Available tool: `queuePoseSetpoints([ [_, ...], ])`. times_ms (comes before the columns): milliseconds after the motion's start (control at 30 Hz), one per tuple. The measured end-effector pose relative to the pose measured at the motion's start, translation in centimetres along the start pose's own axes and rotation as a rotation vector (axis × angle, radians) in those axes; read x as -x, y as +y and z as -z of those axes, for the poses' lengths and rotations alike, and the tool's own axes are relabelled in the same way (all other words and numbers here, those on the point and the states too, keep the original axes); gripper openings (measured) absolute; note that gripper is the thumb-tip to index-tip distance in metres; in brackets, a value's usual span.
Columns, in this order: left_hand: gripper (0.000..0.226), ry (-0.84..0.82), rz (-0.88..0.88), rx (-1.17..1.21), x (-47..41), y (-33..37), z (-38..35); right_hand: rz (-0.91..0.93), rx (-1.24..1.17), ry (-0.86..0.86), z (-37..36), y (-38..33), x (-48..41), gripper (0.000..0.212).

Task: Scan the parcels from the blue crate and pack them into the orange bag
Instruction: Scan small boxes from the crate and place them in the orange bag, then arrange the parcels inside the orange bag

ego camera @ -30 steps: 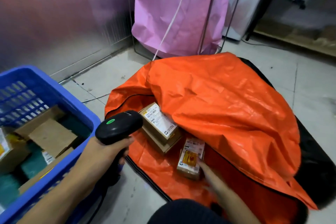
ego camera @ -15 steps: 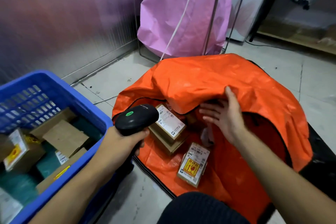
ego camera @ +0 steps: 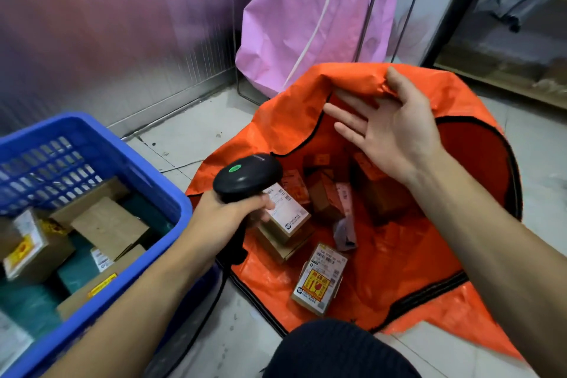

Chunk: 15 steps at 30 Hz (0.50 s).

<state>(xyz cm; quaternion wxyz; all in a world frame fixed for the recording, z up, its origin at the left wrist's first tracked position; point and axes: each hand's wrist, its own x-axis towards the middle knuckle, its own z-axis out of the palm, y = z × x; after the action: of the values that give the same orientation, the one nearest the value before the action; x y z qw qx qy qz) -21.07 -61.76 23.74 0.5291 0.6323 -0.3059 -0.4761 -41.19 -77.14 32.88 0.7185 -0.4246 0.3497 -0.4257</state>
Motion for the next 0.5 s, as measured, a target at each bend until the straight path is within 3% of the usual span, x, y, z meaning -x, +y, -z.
queuePoseSetpoints([
  [167,0.014,-0.172,-0.018,-0.009,-2.1,0.9,-0.6,-0.032,0.124,-0.080,-1.4,1.0,0.9,0.072],
  [333,0.010,-0.197,-0.067,0.019,-2.7,2.1,-1.9,-0.059,0.180,-0.120,-1.9,1.9,0.8,0.065],
  [433,0.019,-0.262,-0.097,-0.187,-3.0,3.1,-2.9,-0.058,0.228,-0.120,-2.5,2.3,1.2,0.056],
  [500,0.008,-0.268,-0.124,-0.343,-3.5,3.6,-3.9,0.047,0.261,-0.050,-3.1,2.1,1.3,0.048],
])
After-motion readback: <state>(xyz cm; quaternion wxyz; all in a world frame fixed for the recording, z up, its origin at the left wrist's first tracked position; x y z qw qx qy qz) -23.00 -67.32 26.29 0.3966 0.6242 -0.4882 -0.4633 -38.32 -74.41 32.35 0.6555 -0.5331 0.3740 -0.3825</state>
